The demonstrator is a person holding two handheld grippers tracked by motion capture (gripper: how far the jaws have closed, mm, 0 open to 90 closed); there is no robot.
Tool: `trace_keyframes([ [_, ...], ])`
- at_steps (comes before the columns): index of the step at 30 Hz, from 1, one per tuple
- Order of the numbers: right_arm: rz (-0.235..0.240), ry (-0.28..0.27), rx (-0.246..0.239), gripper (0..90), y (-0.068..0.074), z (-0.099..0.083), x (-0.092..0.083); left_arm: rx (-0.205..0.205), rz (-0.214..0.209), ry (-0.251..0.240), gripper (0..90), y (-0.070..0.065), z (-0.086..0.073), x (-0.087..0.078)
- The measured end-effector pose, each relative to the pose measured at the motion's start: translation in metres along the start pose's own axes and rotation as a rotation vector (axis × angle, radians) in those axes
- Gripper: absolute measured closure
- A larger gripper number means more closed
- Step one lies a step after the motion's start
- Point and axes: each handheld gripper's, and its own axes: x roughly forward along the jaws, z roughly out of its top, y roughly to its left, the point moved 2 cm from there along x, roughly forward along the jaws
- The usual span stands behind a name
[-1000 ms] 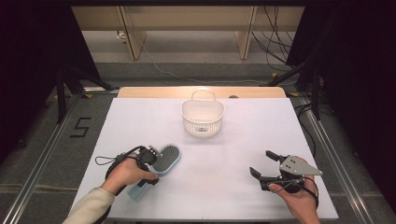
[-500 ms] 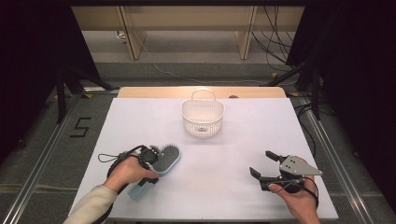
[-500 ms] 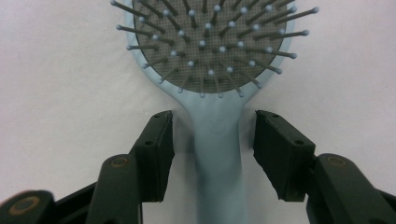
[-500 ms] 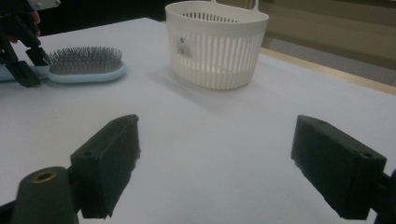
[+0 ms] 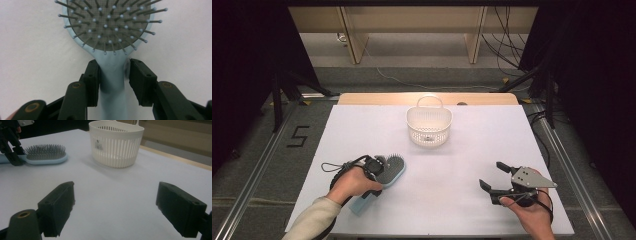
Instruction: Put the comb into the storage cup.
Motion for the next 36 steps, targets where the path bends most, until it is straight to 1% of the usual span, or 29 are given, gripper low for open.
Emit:
trace_keyframes([
  [4, 0.0, 0.0, 0.0, 16.1, -0.0001, -0.0001, 0.0, -0.027, 0.003, -0.001, 67.3, 0.0017, 0.0008, -0.0002],
  [7, -0.001, -0.002, -0.002, 16.1, 0.0001, 0.0003, -0.0002, -0.044, 0.007, 0.0, 68.6, 0.0012, 0.0007, -0.0002],
  [13, 0.0, 0.0, -0.001, 16.1, 0.0001, 0.0001, -0.0002, -0.06, 0.014, 0.005, 69.3, 0.0001, 0.001, -0.0003],
  [19, -0.001, 0.001, 0.0, 16.1, 0.0, 0.0001, -0.0003, -0.063, 0.023, 0.007, 69.7, -0.0009, 0.0013, -0.0003],
  [36, 0.0, 0.001, 0.0, 16.1, -0.0002, 0.0, -0.0004, -0.063, 0.02, -0.003, 70.0, -0.0008, 0.0003, -0.0004],
])
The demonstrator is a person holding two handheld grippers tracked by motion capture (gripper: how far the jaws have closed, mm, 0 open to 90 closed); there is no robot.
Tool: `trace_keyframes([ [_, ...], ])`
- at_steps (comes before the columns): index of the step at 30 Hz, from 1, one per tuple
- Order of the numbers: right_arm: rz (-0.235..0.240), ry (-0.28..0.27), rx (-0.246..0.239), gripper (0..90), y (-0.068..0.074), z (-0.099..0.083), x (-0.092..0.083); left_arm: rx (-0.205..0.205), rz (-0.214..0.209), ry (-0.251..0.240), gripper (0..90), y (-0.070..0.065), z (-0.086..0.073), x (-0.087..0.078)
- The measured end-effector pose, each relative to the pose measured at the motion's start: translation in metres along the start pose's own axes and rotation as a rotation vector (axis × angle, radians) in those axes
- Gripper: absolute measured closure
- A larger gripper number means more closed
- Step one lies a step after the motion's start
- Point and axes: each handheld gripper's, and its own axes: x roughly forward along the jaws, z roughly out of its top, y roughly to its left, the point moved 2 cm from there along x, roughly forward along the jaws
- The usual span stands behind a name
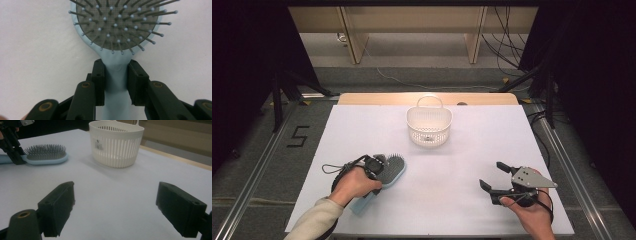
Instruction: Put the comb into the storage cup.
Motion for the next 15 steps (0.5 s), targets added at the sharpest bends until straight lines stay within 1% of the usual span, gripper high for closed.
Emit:
trace_keyframes([
  [6, 0.0, -0.001, 0.001, 16.1, -0.0001, 0.0, -0.0001, -0.001, 0.001, -0.005, 70.1, -0.0002, -0.0006, -0.0001],
  [15, -0.003, -0.002, 0.002, 16.1, -0.0005, 0.0001, -0.0006, 0.013, -0.002, -0.025, 70.1, 0.0001, -0.0029, -0.0004],
])
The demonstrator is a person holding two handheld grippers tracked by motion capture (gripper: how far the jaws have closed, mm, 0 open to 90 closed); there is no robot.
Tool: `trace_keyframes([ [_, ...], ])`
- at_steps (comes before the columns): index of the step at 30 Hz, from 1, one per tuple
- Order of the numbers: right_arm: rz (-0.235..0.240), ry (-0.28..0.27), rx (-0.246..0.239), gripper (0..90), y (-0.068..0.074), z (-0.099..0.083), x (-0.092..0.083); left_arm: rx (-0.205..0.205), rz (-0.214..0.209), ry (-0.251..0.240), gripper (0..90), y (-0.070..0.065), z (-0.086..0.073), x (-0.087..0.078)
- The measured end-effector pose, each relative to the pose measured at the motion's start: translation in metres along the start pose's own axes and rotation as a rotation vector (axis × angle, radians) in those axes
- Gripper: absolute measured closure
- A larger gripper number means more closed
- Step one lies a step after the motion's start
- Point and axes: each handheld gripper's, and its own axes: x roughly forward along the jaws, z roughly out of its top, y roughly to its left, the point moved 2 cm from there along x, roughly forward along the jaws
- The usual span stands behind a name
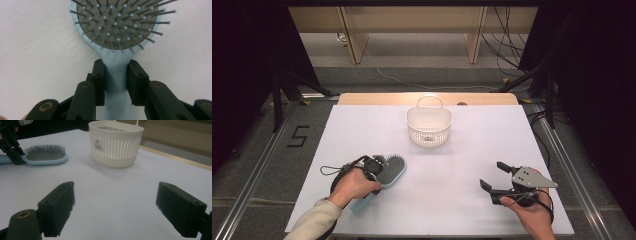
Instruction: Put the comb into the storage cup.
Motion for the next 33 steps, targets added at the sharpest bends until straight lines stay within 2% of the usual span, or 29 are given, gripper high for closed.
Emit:
trace_keyframes([
  [6, 0.001, 0.0, 0.001, 16.1, 0.0, 0.0, 0.0, 0.005, -0.001, -0.012, 70.2, 0.0, -0.001, -0.001],
  [17, -0.001, -0.002, 0.001, 16.1, 0.0, 0.0, 0.0, 0.008, 0.008, -0.069, 70.2, 0.002, -0.001, -0.007],
  [25, 0.0, -0.002, 0.001, 16.1, -0.001, 0.0, 0.0, 0.004, 0.005, -0.137, 70.2, 0.002, -0.002, -0.014],
  [33, 0.001, -0.003, 0.003, 16.1, 0.0, 0.0, 0.0, 0.002, 0.013, -0.183, 70.1, 0.002, -0.004, -0.018],
])
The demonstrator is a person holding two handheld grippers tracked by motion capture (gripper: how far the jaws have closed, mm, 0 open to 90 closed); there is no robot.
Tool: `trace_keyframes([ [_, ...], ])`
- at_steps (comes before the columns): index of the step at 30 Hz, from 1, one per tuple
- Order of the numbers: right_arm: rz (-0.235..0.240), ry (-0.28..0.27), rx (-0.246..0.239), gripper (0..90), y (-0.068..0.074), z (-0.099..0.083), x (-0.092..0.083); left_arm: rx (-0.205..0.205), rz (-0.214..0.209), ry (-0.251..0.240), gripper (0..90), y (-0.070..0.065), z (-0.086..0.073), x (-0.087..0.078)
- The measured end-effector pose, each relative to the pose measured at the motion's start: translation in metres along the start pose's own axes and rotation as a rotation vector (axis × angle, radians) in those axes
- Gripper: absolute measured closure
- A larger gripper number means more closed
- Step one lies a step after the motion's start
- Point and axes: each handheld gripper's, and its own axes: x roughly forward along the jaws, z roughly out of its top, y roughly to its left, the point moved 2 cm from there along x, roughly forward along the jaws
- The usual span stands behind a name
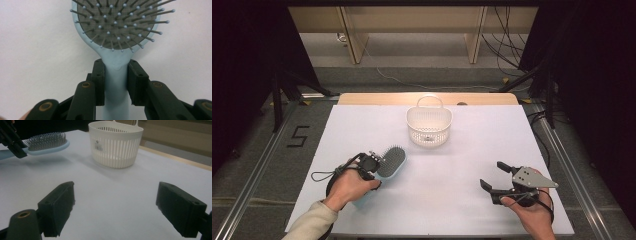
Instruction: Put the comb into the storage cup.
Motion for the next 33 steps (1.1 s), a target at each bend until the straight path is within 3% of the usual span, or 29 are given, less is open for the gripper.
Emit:
trace_keyframes([
  [12, -0.001, 0.001, -0.002, 16.1, -0.0005, -0.0002, 0.0, -0.007, 0.017, -0.069, 70.1, 0.0031, 0.0004, -0.0036],
  [17, -0.001, 0.002, -0.001, 16.1, -0.0003, -0.0002, -0.0001, -0.009, 0.012, -0.067, 70.1, 0.0032, -0.0006, -0.003],
  [33, -0.002, 0.002, 0.002, 16.1, 0.0001, 0.0, -0.0003, -0.026, 0.025, -0.134, 70.1, 0.004, 0.0013, -0.008],
])
